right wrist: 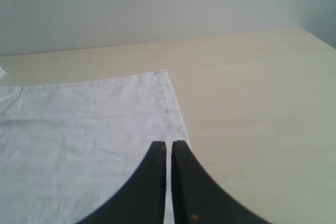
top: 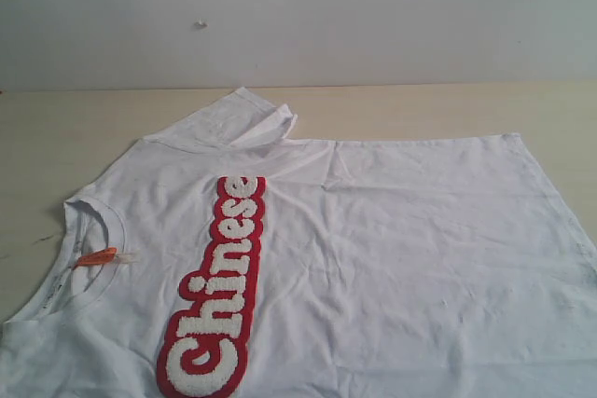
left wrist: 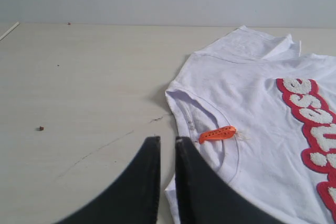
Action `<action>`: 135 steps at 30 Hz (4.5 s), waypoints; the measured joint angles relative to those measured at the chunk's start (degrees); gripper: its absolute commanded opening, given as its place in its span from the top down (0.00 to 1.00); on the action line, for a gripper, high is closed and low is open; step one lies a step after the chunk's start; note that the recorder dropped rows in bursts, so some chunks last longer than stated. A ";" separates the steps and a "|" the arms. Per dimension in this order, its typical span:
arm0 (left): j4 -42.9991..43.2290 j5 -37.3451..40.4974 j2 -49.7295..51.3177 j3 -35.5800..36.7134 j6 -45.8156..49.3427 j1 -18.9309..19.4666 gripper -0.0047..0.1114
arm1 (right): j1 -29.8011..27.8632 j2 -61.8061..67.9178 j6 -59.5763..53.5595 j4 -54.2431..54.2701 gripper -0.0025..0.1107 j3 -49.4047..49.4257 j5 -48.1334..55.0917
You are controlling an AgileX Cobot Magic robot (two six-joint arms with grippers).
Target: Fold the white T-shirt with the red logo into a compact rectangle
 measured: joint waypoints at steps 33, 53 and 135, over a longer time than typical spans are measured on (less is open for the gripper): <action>0.00 -5.12 0.00 0.00 0.00 0.00 0.85 | 0.00 0.00 0.00 0.00 0.93 0.00 0.00; 0.00 -23.83 0.00 0.00 0.00 0.00 0.85 | 0.00 0.00 0.00 0.00 0.93 0.00 -3.80; 33.35 -7.67 56.28 -36.25 -33.72 -13.68 0.96 | 8.89 35.70 4.13 -6.47 0.93 -23.08 -3.19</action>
